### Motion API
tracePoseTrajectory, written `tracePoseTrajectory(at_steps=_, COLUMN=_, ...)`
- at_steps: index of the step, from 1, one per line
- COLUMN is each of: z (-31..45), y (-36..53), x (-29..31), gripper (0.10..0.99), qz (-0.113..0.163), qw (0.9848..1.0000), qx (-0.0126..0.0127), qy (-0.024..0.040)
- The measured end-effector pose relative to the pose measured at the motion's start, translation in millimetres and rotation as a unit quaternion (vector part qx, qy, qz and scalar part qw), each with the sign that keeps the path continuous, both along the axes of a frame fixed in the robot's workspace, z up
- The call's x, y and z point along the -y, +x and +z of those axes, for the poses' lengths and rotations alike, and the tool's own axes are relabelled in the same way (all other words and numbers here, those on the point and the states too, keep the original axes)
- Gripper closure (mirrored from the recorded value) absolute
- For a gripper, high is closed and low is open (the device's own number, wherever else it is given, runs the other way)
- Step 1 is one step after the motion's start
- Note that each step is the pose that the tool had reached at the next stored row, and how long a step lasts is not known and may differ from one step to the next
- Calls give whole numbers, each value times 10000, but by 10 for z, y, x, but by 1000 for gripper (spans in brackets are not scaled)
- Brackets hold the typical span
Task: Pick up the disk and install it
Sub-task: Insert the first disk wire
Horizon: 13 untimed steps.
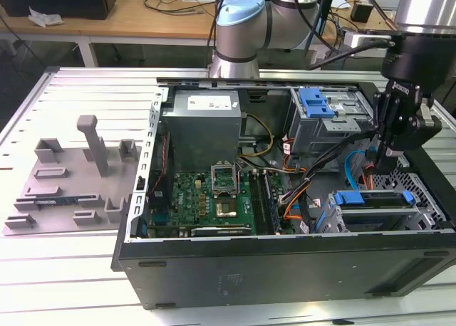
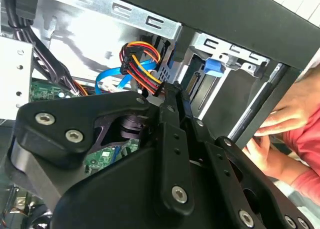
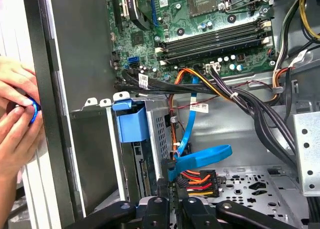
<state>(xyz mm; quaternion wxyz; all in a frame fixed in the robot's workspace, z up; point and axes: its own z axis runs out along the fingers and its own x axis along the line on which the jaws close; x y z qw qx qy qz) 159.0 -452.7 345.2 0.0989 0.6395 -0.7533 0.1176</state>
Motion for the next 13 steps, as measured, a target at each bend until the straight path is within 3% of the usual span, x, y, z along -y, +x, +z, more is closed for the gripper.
tracePoseTrajectory(at_steps=3, z=13, y=0, x=38, gripper=918, qz=60, qw=9999, qx=0, qy=95)
tracePoseTrajectory(at_steps=13, z=41, y=6, x=66, gripper=918, qz=333, qw=9994, qx=-4, qy=99)
